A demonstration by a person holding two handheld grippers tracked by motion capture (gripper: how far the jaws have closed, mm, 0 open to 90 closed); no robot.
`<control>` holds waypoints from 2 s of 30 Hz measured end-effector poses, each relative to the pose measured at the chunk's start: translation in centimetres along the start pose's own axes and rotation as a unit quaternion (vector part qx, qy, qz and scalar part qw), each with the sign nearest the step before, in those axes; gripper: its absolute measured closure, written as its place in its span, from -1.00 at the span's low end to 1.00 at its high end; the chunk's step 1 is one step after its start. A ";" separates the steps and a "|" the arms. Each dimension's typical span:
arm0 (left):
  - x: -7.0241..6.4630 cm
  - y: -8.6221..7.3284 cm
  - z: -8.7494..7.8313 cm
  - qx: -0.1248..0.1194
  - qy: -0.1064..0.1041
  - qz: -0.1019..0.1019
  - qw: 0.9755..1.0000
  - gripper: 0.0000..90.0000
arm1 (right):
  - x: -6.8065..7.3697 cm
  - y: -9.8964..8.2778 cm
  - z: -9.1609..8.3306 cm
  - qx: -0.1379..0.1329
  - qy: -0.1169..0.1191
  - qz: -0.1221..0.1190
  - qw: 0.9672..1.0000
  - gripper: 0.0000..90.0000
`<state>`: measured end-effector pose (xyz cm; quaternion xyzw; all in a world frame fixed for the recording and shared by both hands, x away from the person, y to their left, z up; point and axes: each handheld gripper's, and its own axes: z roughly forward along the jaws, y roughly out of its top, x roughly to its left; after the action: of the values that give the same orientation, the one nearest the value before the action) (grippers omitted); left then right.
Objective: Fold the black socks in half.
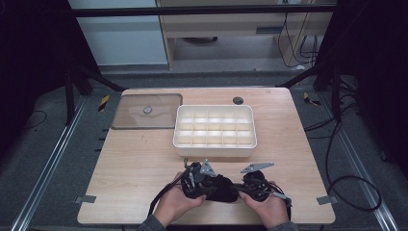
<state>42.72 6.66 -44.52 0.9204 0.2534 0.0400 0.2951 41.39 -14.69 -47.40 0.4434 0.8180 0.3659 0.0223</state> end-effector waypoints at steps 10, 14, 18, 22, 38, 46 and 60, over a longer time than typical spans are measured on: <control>-0.2 0.1 1.0 -0.006 -0.004 -0.007 1.000 0.70 | 0.0 -0.1 0.0 0.003 0.000 0.004 1.000 0.83; -0.5 -0.1 1.4 -0.002 -0.005 -0.004 1.000 0.69 | -0.1 -0.2 0.0 0.002 0.000 0.003 1.000 0.83; -0.7 -0.1 1.7 -0.002 -0.007 -0.004 1.000 0.68 | -0.3 -0.3 0.1 0.001 -0.002 0.004 1.000 0.82; -0.7 0.0 1.9 -0.004 -0.006 -0.007 1.000 0.68 | -0.2 -0.3 0.1 0.001 0.000 0.005 1.000 0.82; -1.3 0.2 2.5 -0.004 -0.016 -0.001 1.000 0.63 | -0.2 -0.4 0.2 0.002 -0.002 0.010 1.000 0.83; -1.6 0.2 2.3 -0.009 -0.025 -0.001 1.000 0.57 | -0.4 -0.4 0.2 0.001 -0.001 0.009 1.000 0.82; -2.3 0.6 0.9 -0.016 -0.021 0.010 1.000 0.47 | -0.4 -0.5 0.1 0.001 -0.003 0.011 1.000 0.80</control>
<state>41.21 4.68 -44.76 0.9185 0.2376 0.0281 0.3149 41.32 -15.11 -47.96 0.4530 0.8134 0.3644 0.0202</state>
